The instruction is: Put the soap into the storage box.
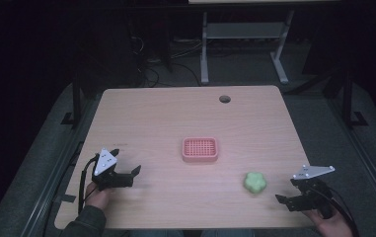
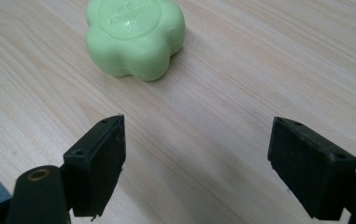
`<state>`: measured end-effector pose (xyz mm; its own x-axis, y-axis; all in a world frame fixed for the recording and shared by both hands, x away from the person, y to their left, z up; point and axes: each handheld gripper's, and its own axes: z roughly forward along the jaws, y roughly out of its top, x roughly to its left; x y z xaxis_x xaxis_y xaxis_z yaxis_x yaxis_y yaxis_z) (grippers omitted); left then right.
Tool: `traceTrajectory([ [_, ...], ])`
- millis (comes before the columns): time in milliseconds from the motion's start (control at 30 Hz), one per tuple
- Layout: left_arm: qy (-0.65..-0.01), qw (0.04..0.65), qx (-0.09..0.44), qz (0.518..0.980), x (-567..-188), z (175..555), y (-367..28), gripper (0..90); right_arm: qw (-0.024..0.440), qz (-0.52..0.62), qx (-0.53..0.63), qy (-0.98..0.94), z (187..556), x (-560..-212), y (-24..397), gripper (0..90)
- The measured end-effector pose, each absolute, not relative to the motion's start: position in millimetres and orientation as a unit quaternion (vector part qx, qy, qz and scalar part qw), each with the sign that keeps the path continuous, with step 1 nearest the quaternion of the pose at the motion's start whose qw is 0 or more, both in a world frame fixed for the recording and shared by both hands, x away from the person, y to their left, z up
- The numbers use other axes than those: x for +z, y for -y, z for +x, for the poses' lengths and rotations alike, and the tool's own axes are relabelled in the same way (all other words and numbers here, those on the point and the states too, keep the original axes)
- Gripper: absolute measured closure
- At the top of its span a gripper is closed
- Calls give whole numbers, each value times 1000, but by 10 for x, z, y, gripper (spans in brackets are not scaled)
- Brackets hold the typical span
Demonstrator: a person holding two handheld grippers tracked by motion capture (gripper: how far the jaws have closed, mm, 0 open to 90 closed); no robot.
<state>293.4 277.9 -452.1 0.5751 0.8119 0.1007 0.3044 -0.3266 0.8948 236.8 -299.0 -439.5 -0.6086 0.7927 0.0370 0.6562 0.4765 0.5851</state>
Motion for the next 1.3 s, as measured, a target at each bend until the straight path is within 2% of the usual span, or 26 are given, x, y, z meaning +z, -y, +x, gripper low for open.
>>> traceTrajectory([
  [1300, -357, 452, 283, 767, -4513, 2907, -2783, 2, 129, 375, 248, -884, 2462, -4286, 2511, 173],
])
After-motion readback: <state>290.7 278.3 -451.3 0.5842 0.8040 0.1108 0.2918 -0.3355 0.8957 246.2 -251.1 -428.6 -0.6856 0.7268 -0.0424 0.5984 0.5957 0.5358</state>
